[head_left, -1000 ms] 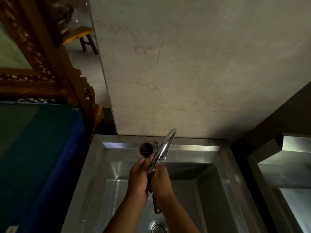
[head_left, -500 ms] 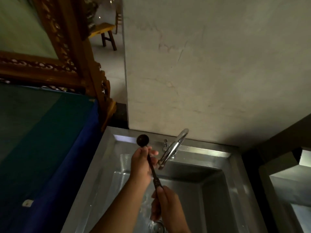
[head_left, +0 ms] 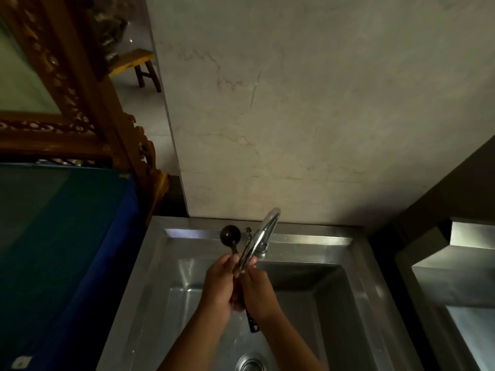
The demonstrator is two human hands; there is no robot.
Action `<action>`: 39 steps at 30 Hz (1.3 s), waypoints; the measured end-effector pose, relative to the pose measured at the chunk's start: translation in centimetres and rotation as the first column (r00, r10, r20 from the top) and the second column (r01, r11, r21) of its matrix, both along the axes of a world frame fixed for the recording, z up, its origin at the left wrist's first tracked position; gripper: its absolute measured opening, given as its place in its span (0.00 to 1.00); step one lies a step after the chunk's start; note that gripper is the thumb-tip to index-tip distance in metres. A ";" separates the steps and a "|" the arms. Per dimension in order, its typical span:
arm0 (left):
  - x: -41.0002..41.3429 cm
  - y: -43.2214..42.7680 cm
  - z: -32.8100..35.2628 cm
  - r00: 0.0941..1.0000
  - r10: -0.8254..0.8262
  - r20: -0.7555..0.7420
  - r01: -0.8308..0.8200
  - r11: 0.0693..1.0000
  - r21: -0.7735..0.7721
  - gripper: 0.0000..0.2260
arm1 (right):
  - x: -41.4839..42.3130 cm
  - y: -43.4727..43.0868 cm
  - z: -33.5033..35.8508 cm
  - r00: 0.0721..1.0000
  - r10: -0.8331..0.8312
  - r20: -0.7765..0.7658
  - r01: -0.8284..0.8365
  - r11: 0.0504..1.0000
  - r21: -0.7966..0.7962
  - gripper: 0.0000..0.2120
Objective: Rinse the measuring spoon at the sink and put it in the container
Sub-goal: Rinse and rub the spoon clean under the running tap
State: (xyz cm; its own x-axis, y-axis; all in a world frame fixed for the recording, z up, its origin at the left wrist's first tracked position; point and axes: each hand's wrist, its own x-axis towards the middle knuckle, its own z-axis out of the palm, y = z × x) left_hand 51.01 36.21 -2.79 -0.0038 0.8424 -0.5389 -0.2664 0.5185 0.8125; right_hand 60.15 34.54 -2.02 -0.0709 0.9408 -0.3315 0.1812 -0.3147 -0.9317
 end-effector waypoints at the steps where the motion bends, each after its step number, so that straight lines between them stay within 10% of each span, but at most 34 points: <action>1: -0.2 -0.2 -0.1 1.000 -0.002 -0.015 0.002 1.000 -0.003 0.08 | -0.2 0.0 -0.2 1.000 0.005 0.003 -0.005 1.000 -0.015 0.18; 10: -3.1 -1.8 -1.5 0.843 -0.292 -0.452 0.344 0.939 0.034 0.10 | 4.0 0.3 -1.7 0.953 0.099 0.286 -0.075 0.993 -0.092 0.07; 17: -5.7 -1.4 0.0 0.307 -0.197 -0.931 0.701 0.709 0.081 0.08 | 3.9 1.3 0.2 0.996 0.079 0.042 -0.078 0.996 -0.031 0.10; 23: -6.4 -1.3 1.8 0.013 0.077 -0.997 0.755 0.652 0.060 0.04 | 3.4 1.3 0.4 0.991 0.071 0.109 -0.079 0.994 0.070 0.04; 39: -5.0 -1.4 -1.2 0.093 -0.007 -0.996 0.766 0.639 0.067 0.05 | 2.4 10.2 -1.5 0.800 0.162 0.577 -0.262 0.961 0.093 0.11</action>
